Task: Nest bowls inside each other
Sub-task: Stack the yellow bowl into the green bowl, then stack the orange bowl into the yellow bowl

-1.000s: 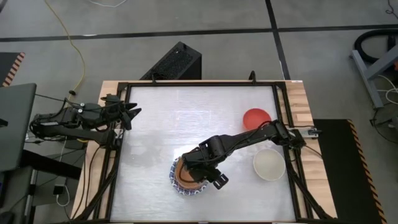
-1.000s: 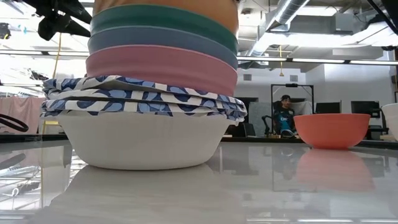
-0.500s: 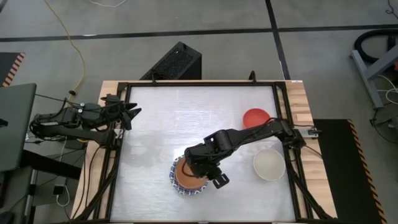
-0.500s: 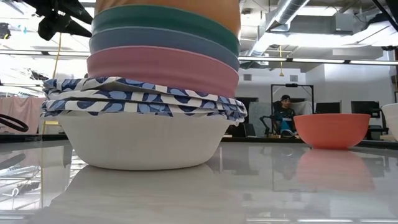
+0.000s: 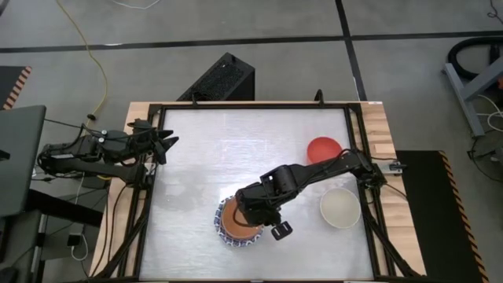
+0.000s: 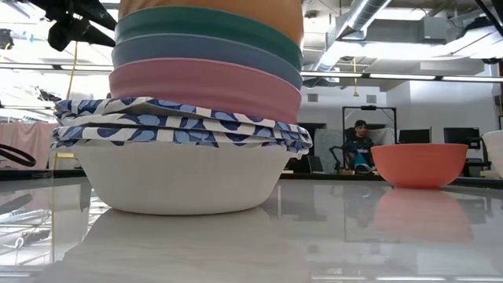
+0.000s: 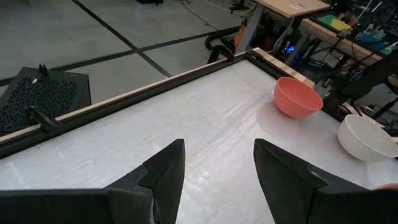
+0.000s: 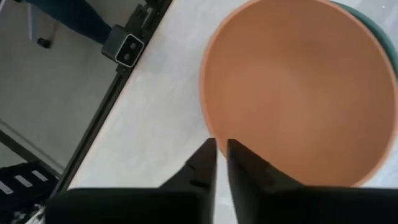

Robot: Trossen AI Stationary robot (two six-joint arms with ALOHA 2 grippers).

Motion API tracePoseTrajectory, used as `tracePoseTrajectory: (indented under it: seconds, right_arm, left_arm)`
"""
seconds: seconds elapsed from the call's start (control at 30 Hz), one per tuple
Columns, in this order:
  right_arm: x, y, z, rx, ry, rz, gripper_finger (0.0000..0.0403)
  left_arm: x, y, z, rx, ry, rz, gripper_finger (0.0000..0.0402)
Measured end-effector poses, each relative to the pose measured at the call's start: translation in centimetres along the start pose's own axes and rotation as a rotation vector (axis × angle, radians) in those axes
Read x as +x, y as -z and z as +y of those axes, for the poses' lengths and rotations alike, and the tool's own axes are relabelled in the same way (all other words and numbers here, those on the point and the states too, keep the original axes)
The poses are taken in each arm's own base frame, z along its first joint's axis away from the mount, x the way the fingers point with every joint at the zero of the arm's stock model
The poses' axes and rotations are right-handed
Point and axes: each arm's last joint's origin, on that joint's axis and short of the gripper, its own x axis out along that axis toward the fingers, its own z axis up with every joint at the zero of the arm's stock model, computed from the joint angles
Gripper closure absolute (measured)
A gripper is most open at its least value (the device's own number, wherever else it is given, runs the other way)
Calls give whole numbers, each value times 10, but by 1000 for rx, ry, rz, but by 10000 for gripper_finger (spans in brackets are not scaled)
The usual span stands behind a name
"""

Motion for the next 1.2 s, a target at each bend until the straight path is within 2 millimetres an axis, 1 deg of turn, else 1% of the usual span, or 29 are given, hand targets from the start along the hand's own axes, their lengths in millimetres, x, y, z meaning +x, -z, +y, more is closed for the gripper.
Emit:
tracePoseTrajectory:
  seconds: [0.13,0.2,0.4,0.53,0.67,0.8,0.9,1.1,1.2]
  right_arm:
    - [0,0,-1,-11,19,3,385]
    - [0,0,-1,-31,21,4,395]
    - [0,0,-1,-20,22,4,383]
    - [1,0,-1,-17,25,4,387]
    - [18,2,-4,11,21,17,390]
    - [38,8,-2,17,9,61,386]
    - [46,12,-2,27,13,90,384]
    - [42,11,-3,29,82,82,386]
    - [33,12,-3,48,97,66,386]
  left_arm:
    - [0,0,0,0,0,0,221]
    - [0,0,0,-1,0,0,221]
    - [0,0,0,-1,0,0,221]
    - [0,0,0,-2,0,0,221]
    - [0,0,0,-2,1,0,221]
    - [0,0,0,-4,2,1,221]
    - [0,0,0,-4,2,1,221]
    - [0,0,0,-4,0,0,221]
    - [0,0,0,-4,-1,0,221]
